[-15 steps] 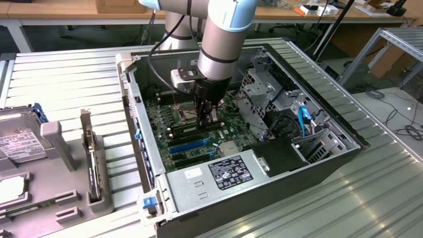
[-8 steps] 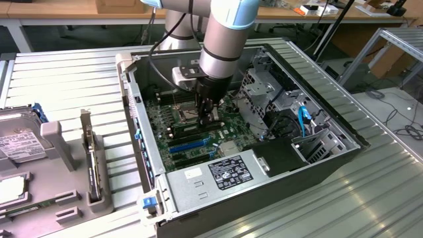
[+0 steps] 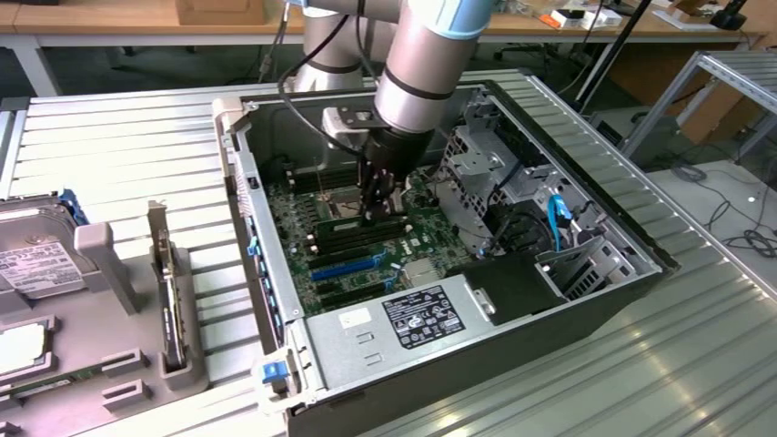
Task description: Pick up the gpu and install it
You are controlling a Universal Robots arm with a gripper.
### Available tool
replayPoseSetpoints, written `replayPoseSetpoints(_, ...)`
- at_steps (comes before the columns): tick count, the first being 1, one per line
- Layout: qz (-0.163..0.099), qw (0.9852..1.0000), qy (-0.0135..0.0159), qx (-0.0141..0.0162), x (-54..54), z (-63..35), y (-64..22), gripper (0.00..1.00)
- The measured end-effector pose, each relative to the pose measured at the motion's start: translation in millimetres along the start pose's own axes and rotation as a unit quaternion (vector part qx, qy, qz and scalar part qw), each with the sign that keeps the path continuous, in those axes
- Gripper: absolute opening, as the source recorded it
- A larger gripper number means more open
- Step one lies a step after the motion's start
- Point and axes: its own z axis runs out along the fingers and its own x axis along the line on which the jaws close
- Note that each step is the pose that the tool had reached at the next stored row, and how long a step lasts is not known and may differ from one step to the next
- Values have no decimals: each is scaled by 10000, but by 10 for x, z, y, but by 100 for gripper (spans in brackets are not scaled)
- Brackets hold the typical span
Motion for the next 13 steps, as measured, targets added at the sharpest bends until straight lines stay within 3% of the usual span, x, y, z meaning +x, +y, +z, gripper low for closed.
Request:
replayPoseSetpoints(4, 0, 10000, 2, -22, -2, 8, -37, 14)
replayPoseSetpoints(7, 0, 10000, 1, -22, -2, 13, -39, 14)
replayPoseSetpoints(9, -1, 10000, 1, -13, -2, 14, -40, 14)
replayPoseSetpoints(11, 0, 10000, -1, 17, -2, 16, -35, 14)
replayPoseSetpoints(13, 0, 10000, 1, 17, -4, 16, -30, 14)
